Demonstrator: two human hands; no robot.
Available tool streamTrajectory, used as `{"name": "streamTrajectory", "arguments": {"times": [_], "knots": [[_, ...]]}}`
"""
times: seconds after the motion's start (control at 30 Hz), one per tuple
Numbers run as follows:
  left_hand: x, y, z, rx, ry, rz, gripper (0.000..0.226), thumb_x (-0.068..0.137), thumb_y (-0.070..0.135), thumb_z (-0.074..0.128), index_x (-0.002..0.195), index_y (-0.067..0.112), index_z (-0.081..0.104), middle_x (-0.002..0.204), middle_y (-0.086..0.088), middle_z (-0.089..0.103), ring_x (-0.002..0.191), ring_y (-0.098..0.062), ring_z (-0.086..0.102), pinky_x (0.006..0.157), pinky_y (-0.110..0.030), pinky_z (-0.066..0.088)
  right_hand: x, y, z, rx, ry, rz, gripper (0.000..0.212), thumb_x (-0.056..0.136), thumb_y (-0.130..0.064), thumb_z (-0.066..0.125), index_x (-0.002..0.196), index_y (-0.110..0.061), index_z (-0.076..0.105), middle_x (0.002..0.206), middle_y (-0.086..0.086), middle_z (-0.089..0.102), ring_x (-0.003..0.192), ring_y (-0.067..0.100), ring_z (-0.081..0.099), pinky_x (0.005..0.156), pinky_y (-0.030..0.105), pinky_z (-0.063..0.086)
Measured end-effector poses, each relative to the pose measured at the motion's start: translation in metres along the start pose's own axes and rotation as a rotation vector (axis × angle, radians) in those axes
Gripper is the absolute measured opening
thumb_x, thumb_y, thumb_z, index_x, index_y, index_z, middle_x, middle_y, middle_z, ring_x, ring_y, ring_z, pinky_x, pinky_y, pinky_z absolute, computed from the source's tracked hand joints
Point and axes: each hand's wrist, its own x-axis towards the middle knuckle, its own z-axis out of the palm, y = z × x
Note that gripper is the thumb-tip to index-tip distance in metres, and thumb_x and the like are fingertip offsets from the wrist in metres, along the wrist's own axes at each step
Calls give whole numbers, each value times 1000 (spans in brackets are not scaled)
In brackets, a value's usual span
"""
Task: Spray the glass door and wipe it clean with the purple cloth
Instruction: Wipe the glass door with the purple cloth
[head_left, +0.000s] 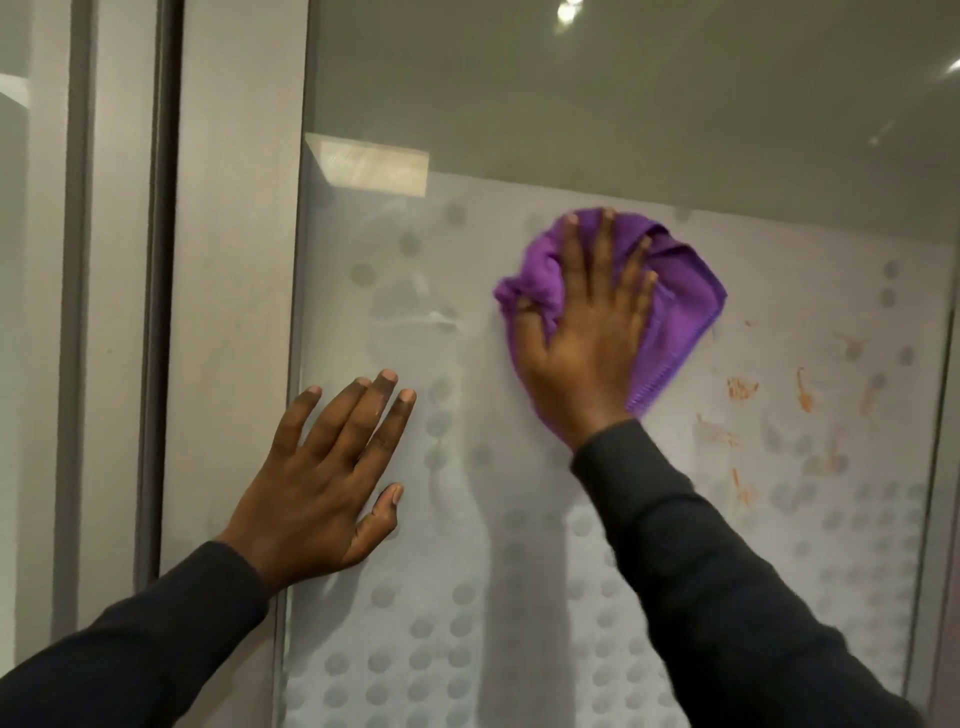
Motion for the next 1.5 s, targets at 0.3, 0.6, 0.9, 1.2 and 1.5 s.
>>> {"name": "streamTrajectory", "arguments": {"times": [0.3,0.6,0.9,1.2,1.5], "knots": [[-3,-3,0,-48,18,2,79,89,48,43,152,2,34,158,-23,35,145,-38,33,117,-55,26,-119,0,11,-22,-184,-602,77,98,-52,48,163,-22,19,171,10,9,157,41,3,124,64,8],[0,-1,-2,-42,3,-13,79,90,49,40,153,1,34,158,-23,36,145,-37,32,117,-54,22,15,9,-6,-73,-73,-208,73,100,-54,30,163,-19,18,171,13,11,157,40,4,125,60,4],[0,-4,-5,-106,20,-7,72,99,48,28,151,-1,34,156,-25,36,144,-37,33,122,-45,14,-147,6,2,-17,-343,-815,72,100,-51,40,162,-19,21,171,13,9,157,43,3,125,63,4],[1,-1,-4,-129,62,-22,73,98,50,28,151,-1,34,156,-23,35,142,-38,33,119,-47,18,29,34,-19,-88,-179,-725,65,100,-42,42,159,-17,32,167,15,26,156,38,18,125,58,15],[-2,-7,-1,-263,172,-73,78,97,56,29,154,3,33,160,-22,30,146,-38,32,115,-53,26,-164,-38,14,93,-354,-750,78,96,-47,53,161,-19,21,170,15,10,156,43,4,126,61,3]]}}
